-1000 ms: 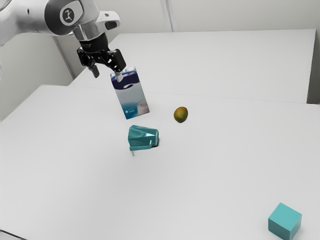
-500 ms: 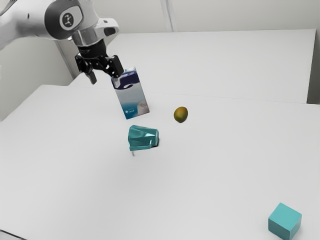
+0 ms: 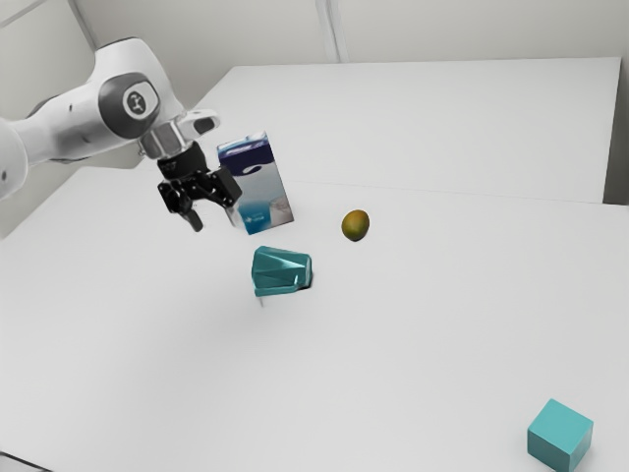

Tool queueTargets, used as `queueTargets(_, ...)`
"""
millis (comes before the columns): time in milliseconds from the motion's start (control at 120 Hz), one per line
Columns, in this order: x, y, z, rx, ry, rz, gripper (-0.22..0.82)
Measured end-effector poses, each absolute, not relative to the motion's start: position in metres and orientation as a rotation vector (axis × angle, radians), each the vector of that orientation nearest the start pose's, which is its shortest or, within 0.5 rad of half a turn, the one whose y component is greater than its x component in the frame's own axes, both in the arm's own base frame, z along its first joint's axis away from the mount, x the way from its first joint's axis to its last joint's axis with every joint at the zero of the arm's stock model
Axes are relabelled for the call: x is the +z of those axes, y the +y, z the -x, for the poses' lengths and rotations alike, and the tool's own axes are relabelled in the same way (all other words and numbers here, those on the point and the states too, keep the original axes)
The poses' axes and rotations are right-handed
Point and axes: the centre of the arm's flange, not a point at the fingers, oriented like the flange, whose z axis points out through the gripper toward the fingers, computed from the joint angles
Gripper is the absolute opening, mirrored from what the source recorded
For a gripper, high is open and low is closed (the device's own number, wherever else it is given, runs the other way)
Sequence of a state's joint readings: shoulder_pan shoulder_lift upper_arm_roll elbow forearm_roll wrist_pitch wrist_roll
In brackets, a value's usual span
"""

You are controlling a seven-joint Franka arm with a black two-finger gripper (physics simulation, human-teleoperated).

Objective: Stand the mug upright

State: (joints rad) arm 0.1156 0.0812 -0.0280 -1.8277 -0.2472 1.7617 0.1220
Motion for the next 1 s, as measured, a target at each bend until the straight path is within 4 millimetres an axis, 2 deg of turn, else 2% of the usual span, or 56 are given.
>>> queueTargets(50, 0.464, 0.063, -0.573, 0.175, -0.123, 3.436, 0.60)
queueTargets(100, 0.453, 0.084, -0.576, 0.145, -0.154, 3.479, 0.60)
queueTargets(358, 0.399, 0.125, -0.590, -0.003, -0.118, 3.710, 0.60)
queueTargets(467, 0.377, 0.128, -0.595, -0.047, -0.059, 3.786, 0.60)
queueTargets(717, 0.321, 0.122, -0.599, -0.032, 0.075, 3.919, 0.60)
queueTargets(1000, 0.297, 0.108, -0.602, -0.120, 0.162, 4.060, 0.60)
